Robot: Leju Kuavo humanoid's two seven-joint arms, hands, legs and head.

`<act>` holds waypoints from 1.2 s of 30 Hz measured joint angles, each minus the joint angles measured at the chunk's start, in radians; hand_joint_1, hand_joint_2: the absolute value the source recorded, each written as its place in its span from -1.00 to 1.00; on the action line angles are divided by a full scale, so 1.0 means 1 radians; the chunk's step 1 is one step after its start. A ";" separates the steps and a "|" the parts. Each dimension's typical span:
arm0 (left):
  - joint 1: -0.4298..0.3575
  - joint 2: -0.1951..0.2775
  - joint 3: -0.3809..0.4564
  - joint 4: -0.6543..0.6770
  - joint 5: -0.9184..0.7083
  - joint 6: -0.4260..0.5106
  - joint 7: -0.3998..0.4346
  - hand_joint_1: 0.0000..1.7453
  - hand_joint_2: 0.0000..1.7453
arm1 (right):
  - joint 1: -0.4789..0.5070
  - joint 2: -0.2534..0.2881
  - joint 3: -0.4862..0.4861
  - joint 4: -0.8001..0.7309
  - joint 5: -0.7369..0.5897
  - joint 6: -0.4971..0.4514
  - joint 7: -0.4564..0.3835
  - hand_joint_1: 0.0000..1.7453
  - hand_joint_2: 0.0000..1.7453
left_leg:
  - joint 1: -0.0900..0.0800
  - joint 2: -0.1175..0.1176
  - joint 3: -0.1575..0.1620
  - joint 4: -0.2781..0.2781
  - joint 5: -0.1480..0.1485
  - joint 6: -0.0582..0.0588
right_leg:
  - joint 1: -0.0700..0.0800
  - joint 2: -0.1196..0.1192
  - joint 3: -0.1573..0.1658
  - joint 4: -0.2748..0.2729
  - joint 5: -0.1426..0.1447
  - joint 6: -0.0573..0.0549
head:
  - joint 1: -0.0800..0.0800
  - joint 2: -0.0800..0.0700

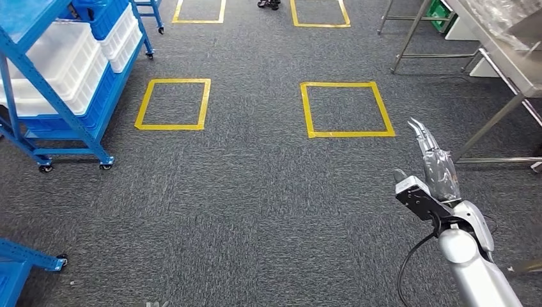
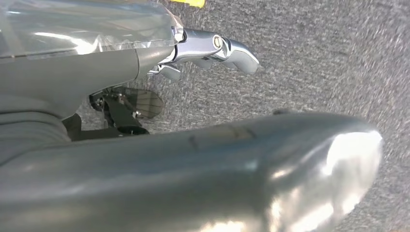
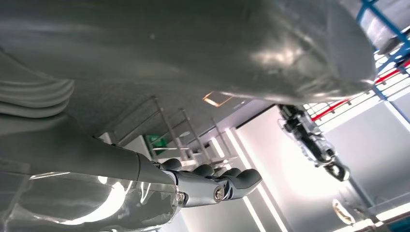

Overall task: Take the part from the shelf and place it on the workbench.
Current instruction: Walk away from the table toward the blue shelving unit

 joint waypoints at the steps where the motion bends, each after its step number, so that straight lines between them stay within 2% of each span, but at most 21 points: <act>1: -0.003 -0.001 -0.006 0.000 -0.001 -0.001 0.002 -1.00 -1.00 | 0.024 -0.001 -0.010 -0.024 0.001 0.000 -0.004 -1.00 -1.00 | 0.000 -0.012 0.000 0.003 -0.002 -0.002 | -0.001 0.022 0.029 -0.069 0.035 -0.003 | 0.000 0.000; 2: -0.007 -0.002 -0.012 0.000 -0.002 -0.001 0.004 -1.00 -1.00 | 0.049 -0.001 -0.019 -0.048 0.004 -0.002 -0.008 -1.00 -1.00 | -0.001 -0.023 -0.002 0.006 -0.004 -0.004 | 0.000 0.041 0.053 -0.127 0.060 -0.005 | 0.000 0.000; 4: -0.011 -0.004 -0.022 0.000 -0.003 -0.002 0.007 -1.00 -1.00 | 0.092 0.000 -0.031 -0.089 0.013 -0.004 -0.014 -1.00 -1.00 | 0.000 -0.043 -0.007 0.008 -0.005 -0.013 | 0.003 0.061 0.072 -0.173 0.072 -0.009 | 0.000 0.000; 6: -0.011 -0.004 -0.026 0.000 -0.003 -0.003 0.008 -1.00 -1.00 | 0.117 0.001 -0.035 -0.120 0.018 -0.004 -0.015 -1.00 -1.00 | 0.000 -0.053 -0.010 0.007 -0.005 -0.024 | 0.004 0.040 0.075 -0.177 0.076 -0.018 | -0.001 0.000; 8: -0.013 -0.004 -0.030 0.000 -0.002 -0.003 0.008 -1.00 -1.00 | 0.132 0.003 -0.036 -0.143 0.019 -0.005 -0.015 -1.00 -1.00 | -0.004 -0.009 -0.023 0.042 -0.032 -0.034 | 0.002 0.018 0.082 -0.187 0.079 -0.031 | -0.001 0.000; 10: -0.017 -0.004 -0.032 0.000 -0.002 -0.003 0.008 -1.00 -1.00 | 0.145 0.005 -0.040 -0.158 0.020 -0.006 -0.015 -1.00 -1.00 | -0.005 0.057 -0.072 0.152 -0.097 -0.042 | 0.005 -0.009 0.086 -0.191 0.079 -0.041 | -0.002 0.000; 12: -0.019 -0.004 -0.036 0.000 -0.002 -0.003 0.008 -1.00 -1.00 | 0.155 0.006 -0.044 -0.164 0.020 -0.007 -0.015 -1.00 -1.00 | 0.000 0.079 -0.132 0.279 -0.150 -0.048 | 0.008 -0.037 0.086 -0.190 0.077 -0.045 | -0.002 0.000; 13: -0.019 -0.004 -0.038 0.000 -0.002 -0.003 0.009 -1.00 -1.00 | 0.160 0.007 -0.045 -0.167 0.021 -0.008 -0.015 -1.00 -1.00 | 0.002 0.082 -0.141 0.300 -0.151 -0.050 | 0.009 -0.052 0.087 -0.190 0.076 -0.045 | -0.002 0.000; 14: -0.019 -0.004 -0.040 0.000 -0.002 -0.003 0.011 -1.00 -1.00 | 0.167 0.009 -0.046 -0.172 0.022 -0.011 -0.016 -1.00 -1.00 | 0.004 0.086 -0.129 0.279 -0.132 -0.051 | 0.009 -0.065 0.088 -0.189 0.074 -0.044 | -0.002 0.000; 17: -0.020 -0.002 -0.045 0.000 -0.002 -0.002 0.018 -1.00 -1.00 | 0.198 0.020 -0.052 -0.199 0.033 -0.029 -0.024 -1.00 -1.00 | 0.001 0.134 -0.016 0.071 -0.043 -0.043 | 0.011 -0.103 0.098 -0.187 0.066 -0.037 | -0.002 0.000; 19: -0.021 -0.001 -0.046 0.000 -0.001 -0.002 0.019 -1.00 -1.00 | 0.218 0.030 -0.055 -0.216 0.038 -0.040 -0.031 -1.00 -1.00 | -0.006 0.152 0.018 0.006 -0.026 -0.031 | 0.014 -0.122 0.102 -0.186 0.061 -0.028 | -0.002 0.000; 21: -0.020 0.000 -0.047 0.000 0.001 -0.001 0.020 -1.00 -1.00 | 0.239 0.039 -0.057 -0.232 0.048 -0.053 -0.038 -1.00 -1.00 | -0.009 0.130 0.017 0.000 -0.022 -0.019 | 0.014 -0.139 0.106 -0.187 0.059 -0.017 | -0.002 0.000; 23: -0.016 0.003 -0.047 0.000 0.005 0.001 0.019 -1.00 -1.00 | 0.264 0.051 -0.059 -0.250 0.068 -0.072 -0.047 -1.00 -1.00 | -0.005 0.108 0.022 -0.012 -0.014 -0.009 | 0.008 -0.106 0.103 -0.168 0.040 -0.007 | -0.002 0.000; 25: -0.015 0.005 -0.047 0.000 0.013 0.005 0.016 -1.00 -1.00 | 0.288 0.063 -0.064 -0.270 0.083 -0.091 -0.054 -1.00 -1.00 | 0.000 0.089 0.027 -0.019 -0.008 -0.002 | 0.003 -0.041 0.064 -0.075 -0.017 -0.001 | 0.000 0.000; 27: -0.013 0.008 -0.047 0.000 0.020 0.012 0.018 -1.00 -1.00 | 0.312 0.075 -0.077 -0.288 0.078 -0.098 -0.054 -1.00 -1.00 | 0.000 0.064 0.025 -0.018 -0.006 0.001 | 0.002 -0.015 -0.002 0.054 -0.070 0.001 | 0.000 0.000; 28: -0.012 0.009 -0.047 0.000 0.019 0.020 0.023 -1.00 -1.00 | 0.321 0.079 -0.086 -0.297 0.072 -0.095 -0.056 -1.00 -1.00 | -0.001 0.051 0.025 -0.017 -0.006 0.001 | 0.002 -0.013 -0.021 0.086 -0.072 0.002 | 0.000 0.000; 29: -0.011 0.010 -0.047 0.000 0.014 0.033 0.034 -1.00 -1.00 | 0.328 0.082 -0.096 -0.307 0.063 -0.090 -0.059 -1.00 -1.00 | -0.001 0.037 0.025 -0.015 -0.007 0.000 | 0.001 -0.012 -0.023 0.081 -0.054 0.002 | 0.000 0.000; 30: -0.010 0.012 -0.049 0.000 0.005 0.053 0.053 -1.00 -1.00 | 0.334 0.083 -0.109 -0.318 0.053 -0.082 -0.064 -1.00 -1.00 | -0.001 0.023 0.026 -0.012 -0.008 -0.001 | -0.001 -0.008 -0.005 0.037 -0.020 0.001 | 0.000 0.000; 32: -0.010 0.020 -0.054 0.004 -0.016 0.109 0.113 -1.00 -1.00 | 0.346 0.084 -0.138 -0.341 0.033 -0.062 -0.076 -1.00 -1.00 | -0.001 -0.003 0.024 -0.005 -0.011 -0.007 | -0.005 0.029 0.054 -0.096 0.047 0.000 | 0.000 0.000; 34: -0.003 0.038 -0.059 0.012 -0.038 0.173 0.186 -1.00 -1.00 | 0.364 0.084 -0.169 -0.366 0.017 -0.044 -0.087 -1.00 -1.00 | -0.001 -0.025 0.018 0.002 -0.014 -0.017 | -0.004 0.055 0.085 -0.168 0.070 -0.005 | 0.000 0.000; 36: 0.015 0.065 -0.068 0.026 -0.075 0.234 0.268 -1.00 -1.00 | 0.381 0.086 -0.192 -0.389 0.012 -0.033 -0.098 -1.00 -1.00 | 0.000 -0.043 0.012 0.001 -0.013 -0.028 | -0.001 0.041 0.086 -0.172 0.070 -0.015 | 0.000 0.000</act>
